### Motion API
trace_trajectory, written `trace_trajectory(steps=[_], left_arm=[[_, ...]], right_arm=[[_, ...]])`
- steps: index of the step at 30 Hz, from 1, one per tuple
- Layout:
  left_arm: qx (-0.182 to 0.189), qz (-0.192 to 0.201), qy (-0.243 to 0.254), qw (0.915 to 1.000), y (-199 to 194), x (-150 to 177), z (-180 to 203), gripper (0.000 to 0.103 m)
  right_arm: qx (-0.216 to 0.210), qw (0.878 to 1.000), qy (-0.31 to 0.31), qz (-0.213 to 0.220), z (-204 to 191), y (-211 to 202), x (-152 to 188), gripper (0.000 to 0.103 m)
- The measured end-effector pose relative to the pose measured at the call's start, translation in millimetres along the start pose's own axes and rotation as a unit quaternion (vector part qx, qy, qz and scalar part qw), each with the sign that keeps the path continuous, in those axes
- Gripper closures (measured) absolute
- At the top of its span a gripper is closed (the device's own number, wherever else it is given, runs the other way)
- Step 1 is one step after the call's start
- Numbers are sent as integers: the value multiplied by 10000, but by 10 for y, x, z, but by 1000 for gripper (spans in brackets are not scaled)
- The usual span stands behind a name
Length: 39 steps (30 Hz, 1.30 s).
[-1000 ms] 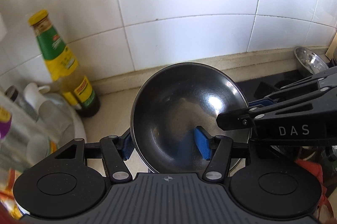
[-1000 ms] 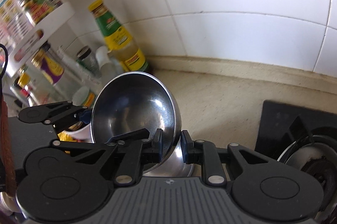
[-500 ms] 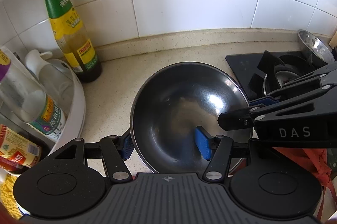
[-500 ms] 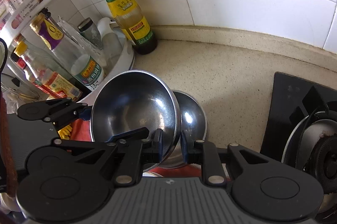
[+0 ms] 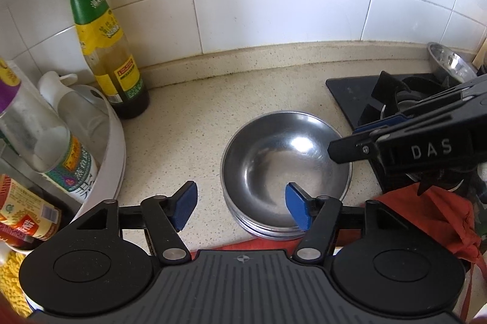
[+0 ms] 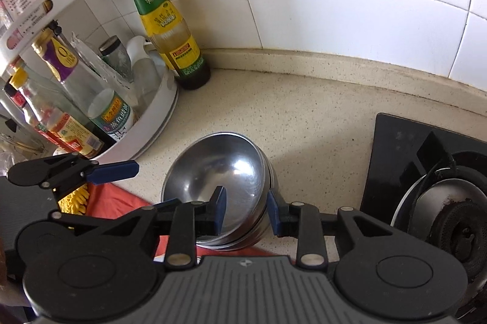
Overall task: Organize plates and bowls
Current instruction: 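Lower the bowl onto the steel bowl stack and open both grippers, then move both grippers to the rim of the stacked steel bowls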
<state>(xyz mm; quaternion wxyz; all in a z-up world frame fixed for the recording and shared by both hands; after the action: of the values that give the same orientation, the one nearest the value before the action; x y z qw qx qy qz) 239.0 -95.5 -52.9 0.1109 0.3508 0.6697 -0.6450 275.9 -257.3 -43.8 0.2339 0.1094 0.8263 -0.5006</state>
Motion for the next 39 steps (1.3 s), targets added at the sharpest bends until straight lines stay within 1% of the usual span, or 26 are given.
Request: trace_trajectory(steps=[7, 10, 11, 24, 33, 39], left_arm=[[-44, 192, 50, 9998, -138, 75, -49, 25], [-5, 240, 83, 9997, -172, 132, -62, 19], [-8, 253, 107, 9996, -179, 153, -63, 18], [187, 135, 231, 9995, -138, 370, -67, 16], [358, 62, 298, 9989, -92, 464, -72, 15], [565, -13, 357, 9978, -28, 564, -56, 15]], right_arm=[[-57, 10000, 45, -48, -21, 23, 22, 69], [-64, 9999, 99, -83, -9, 49, 27, 68], [-67, 9999, 119, -86, -7, 54, 32, 68], [-116, 9994, 267, -177, -58, 104, 55, 56], [-94, 9990, 369, -224, -63, 130, 62, 52], [-69, 9984, 492, -254, -34, 172, 75, 49]])
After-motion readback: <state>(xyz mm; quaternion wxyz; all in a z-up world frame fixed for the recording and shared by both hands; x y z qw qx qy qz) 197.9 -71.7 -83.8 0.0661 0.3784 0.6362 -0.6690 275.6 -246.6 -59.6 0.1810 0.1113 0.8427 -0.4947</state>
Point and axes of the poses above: each gripper's, at about its wrist camera, not at the fingertips, and y roughly the way its jaws point, z to its right, x to its underside, the point moved 4 cm from there along y, roughly the way its jaws point, and after that the axes turned 5 degrees about -x, right-handed, at the moved point
